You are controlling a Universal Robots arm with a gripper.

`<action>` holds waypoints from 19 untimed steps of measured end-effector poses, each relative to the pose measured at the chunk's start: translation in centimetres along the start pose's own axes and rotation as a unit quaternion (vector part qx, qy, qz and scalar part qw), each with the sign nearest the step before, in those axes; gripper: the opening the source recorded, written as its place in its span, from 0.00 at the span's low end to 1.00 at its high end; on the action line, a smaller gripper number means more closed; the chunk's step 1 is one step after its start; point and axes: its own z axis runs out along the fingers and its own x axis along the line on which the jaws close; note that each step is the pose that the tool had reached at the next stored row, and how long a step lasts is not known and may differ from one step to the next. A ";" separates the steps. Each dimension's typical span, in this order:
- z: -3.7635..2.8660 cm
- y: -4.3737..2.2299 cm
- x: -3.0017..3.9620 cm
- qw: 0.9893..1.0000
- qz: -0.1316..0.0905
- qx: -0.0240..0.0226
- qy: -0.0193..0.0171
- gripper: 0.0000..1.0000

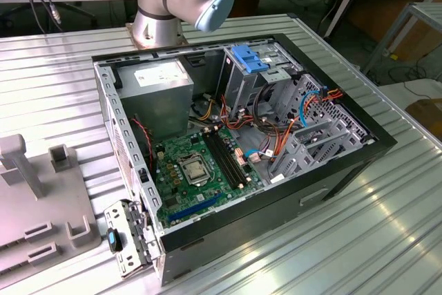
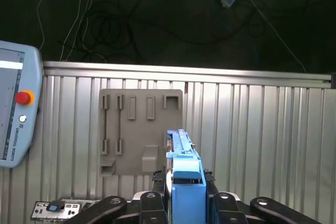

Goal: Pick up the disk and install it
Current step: 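Pick up the disk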

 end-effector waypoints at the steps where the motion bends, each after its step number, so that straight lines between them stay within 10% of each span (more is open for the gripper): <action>1: 0.00 -0.32 0.01 1.000 0.000 0.000 0.000 0.37; 7: 0.00 -1.86 0.08 1.000 0.000 0.000 0.000 0.37; 19: 0.01 -2.80 0.11 1.000 0.000 0.003 0.000 0.37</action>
